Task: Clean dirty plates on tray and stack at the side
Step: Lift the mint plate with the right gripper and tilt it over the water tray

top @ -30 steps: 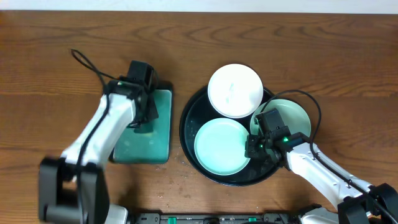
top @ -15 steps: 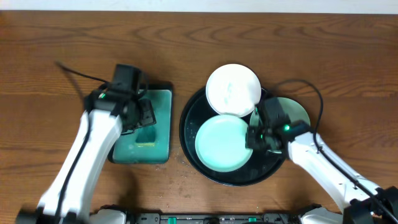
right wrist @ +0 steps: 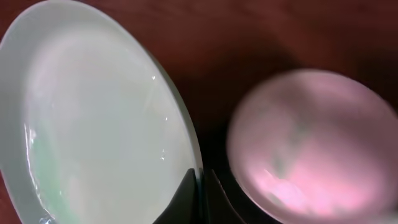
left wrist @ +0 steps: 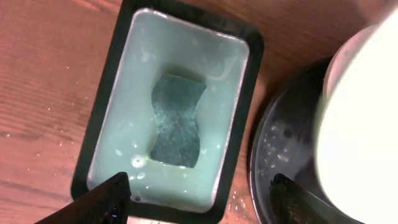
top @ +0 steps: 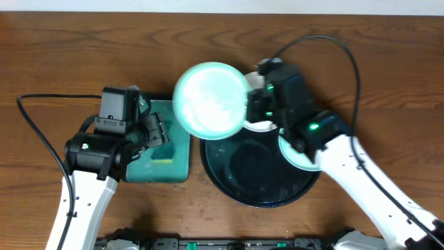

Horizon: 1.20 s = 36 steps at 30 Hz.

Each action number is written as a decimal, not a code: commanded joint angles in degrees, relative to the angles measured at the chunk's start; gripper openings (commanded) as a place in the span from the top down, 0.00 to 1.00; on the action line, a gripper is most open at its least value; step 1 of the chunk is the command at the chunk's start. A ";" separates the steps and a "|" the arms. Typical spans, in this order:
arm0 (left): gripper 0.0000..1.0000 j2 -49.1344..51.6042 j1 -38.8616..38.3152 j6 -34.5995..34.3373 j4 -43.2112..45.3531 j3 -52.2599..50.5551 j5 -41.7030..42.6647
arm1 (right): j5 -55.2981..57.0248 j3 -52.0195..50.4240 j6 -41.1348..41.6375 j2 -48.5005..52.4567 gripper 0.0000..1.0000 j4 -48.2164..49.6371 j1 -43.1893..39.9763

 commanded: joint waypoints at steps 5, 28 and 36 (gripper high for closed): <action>0.27 -0.70 0.22 0.31 -4.92 0.76 0.31 | 14.71 0.72 -9.11 14.10 0.99 17.18 13.03; 0.18 -19.15 0.22 -7.91 -8.33 0.76 -11.98 | 52.41 0.74 -49.96 16.00 0.99 40.85 30.53; 0.18 -18.91 0.22 -7.91 -8.31 0.76 -11.98 | 55.34 0.74 -56.11 16.00 0.99 45.88 31.34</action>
